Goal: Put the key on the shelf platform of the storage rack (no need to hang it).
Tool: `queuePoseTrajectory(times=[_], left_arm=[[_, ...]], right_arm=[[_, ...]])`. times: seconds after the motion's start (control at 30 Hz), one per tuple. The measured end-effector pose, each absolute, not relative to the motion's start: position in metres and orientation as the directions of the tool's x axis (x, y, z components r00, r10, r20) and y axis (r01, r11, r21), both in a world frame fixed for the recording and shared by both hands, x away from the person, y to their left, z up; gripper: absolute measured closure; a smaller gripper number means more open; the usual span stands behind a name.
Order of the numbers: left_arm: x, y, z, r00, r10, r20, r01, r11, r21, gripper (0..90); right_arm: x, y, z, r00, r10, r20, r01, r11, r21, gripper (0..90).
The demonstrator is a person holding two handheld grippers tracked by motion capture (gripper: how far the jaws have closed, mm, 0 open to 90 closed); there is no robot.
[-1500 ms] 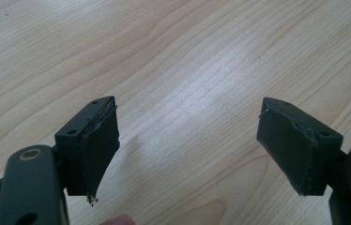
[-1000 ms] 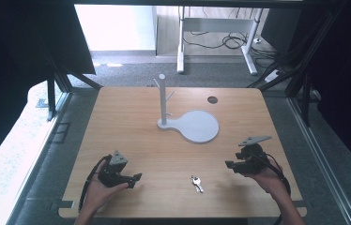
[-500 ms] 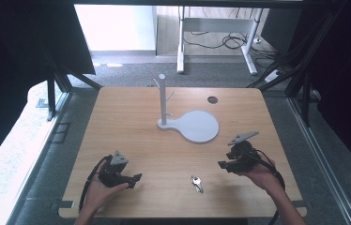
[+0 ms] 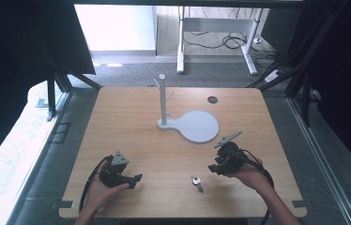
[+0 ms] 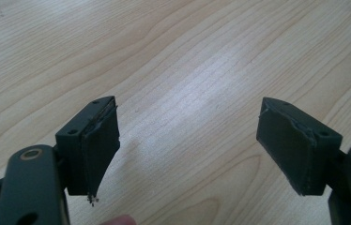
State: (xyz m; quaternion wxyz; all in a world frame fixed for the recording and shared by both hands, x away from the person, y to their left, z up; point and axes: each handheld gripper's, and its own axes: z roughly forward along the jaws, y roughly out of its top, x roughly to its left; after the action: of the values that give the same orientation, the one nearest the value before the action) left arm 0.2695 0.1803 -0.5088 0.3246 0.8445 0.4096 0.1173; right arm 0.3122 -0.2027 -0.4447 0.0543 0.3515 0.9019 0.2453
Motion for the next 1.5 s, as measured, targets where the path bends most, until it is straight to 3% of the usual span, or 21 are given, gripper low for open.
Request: queuePoseTrajectory(times=[0.63,1.5], left_arm=[[0.268,0.179,-0.507,0.633,0.771,-0.065,0.618,-0.454,0.642,22.0],[0.268,0.181,-0.507,0.62,0.782,-0.067,0.623,-0.438,0.648,22.1]], right_arm=[[0.305,-0.163,-0.458,-0.801,0.593,0.081,0.569,0.711,0.413,59.2],[0.32,-0.129,-0.488,-0.819,0.566,0.093,0.562,0.76,0.327,71.4]])
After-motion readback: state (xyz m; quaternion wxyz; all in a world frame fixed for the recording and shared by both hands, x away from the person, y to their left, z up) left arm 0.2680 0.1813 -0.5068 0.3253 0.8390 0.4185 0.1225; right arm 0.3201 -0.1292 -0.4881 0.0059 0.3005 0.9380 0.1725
